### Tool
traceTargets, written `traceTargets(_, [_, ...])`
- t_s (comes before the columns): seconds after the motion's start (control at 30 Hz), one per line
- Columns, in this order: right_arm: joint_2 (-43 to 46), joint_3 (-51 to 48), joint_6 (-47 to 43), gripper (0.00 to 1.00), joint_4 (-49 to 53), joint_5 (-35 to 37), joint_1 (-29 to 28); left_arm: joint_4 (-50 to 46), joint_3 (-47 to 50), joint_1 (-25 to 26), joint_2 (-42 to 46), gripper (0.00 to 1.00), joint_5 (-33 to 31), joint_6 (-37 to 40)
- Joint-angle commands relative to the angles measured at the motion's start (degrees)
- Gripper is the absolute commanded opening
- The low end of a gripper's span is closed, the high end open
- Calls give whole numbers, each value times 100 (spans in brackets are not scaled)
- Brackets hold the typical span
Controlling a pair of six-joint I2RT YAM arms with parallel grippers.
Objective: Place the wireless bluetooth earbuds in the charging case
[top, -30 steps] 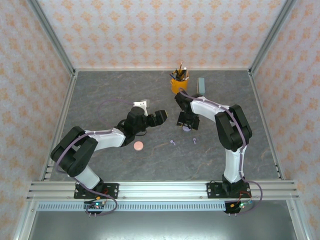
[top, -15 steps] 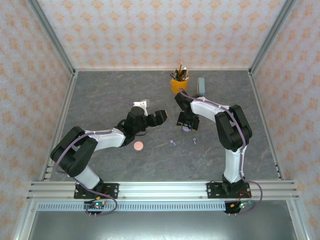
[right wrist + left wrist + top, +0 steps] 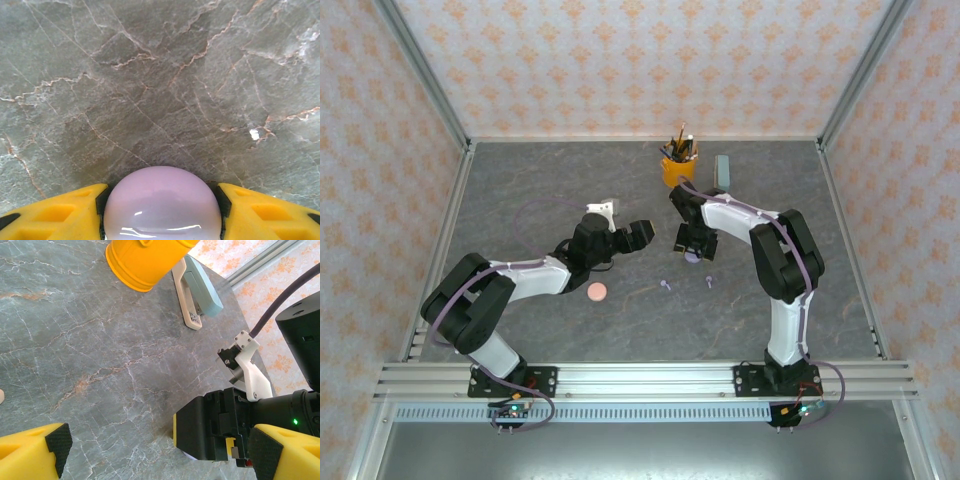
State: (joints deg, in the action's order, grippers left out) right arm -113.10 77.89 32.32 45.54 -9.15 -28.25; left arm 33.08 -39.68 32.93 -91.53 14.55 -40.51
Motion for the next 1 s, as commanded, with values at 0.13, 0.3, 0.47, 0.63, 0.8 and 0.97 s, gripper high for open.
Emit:
traceTargets(0.13, [101, -400, 47, 60, -218, 207, -140, 36, -82, 40, 127, 94, -136, 13])
traceTargets(0.3, [113, -515, 71, 60, -365, 531, -350, 28, -58, 42, 146, 94, -144, 17])
traceTargets(0.47, [113, -714, 216, 60, -573, 653, -497, 18, -31, 46, 178, 94, -144, 17])
traceTargets(0.63, [164, -943, 326, 60, -760, 644, -497, 21, -5, 41, 209, 94, -151, 17])
traceTargets(0.8, [253, -1054, 376, 59, -845, 636, -498, 8, -4, 47, 223, 94, -155, 9])
traceTargets(0.97, [425, -1098, 416, 56, -867, 583, -499, -19, -13, 79, 243, 94, -175, 26])
